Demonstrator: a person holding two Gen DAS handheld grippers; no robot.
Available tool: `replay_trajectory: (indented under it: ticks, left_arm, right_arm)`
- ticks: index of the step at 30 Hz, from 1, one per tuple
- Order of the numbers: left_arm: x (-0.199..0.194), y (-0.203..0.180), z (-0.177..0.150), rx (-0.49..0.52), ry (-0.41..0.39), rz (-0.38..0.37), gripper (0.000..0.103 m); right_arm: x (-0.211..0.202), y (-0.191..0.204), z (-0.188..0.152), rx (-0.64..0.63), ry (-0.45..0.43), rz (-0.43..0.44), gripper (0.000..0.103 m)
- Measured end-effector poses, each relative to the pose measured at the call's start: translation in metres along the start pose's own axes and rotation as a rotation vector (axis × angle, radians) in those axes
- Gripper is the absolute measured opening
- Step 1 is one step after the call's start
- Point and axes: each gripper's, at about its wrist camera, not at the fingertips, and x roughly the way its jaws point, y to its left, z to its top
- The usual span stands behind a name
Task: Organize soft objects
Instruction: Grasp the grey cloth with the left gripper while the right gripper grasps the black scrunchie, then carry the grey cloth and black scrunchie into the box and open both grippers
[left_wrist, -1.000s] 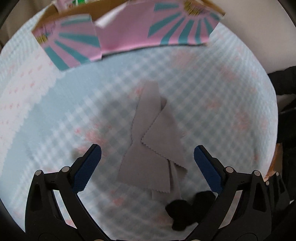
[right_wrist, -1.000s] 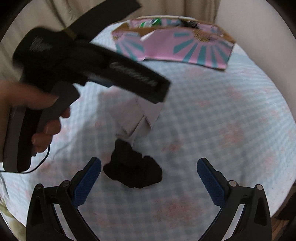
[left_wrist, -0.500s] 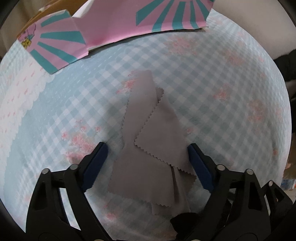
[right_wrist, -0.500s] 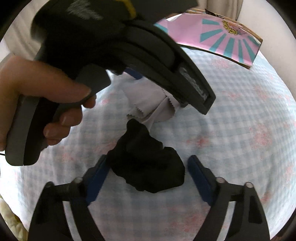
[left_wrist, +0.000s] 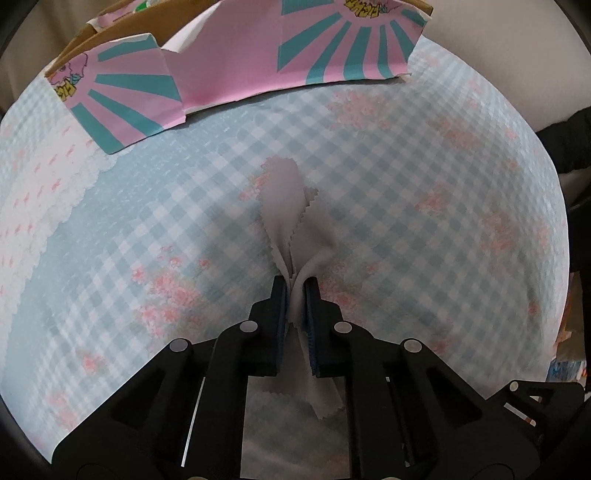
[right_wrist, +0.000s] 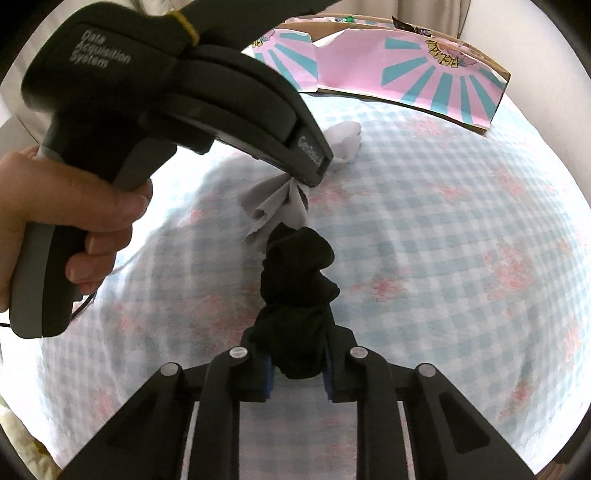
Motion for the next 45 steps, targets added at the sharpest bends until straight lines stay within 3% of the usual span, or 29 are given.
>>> replay_trajectory:
  ticks: [9, 19, 33, 45]
  left_arm:
    - [-0.027, 0.019, 0.004, -0.042, -0.021, -0.032, 0.008]
    - [-0.102, 0.026, 0.019, -0.066, -0.093, -0.055, 0.008]
    - [-0.245, 0.034, 0.034, -0.131, -0.198, -0.002, 0.008]
    - [-0.294, 0.034, 0.081, -0.243, -0.268, 0.057, 0.008]
  right_arm:
    - [-0.024, -0.004, 0.008, 0.013, -0.002, -0.027, 0.018]
    - [-0.083, -0.009, 0.038, 0.040, -0.042, -0.066, 0.018]
    - [-0.199, -0.014, 0.104, 0.098, -0.130, -0.104, 0.018]
    - [-0.254, -0.064, 0.184, 0.098, -0.220, -0.071, 0.018]
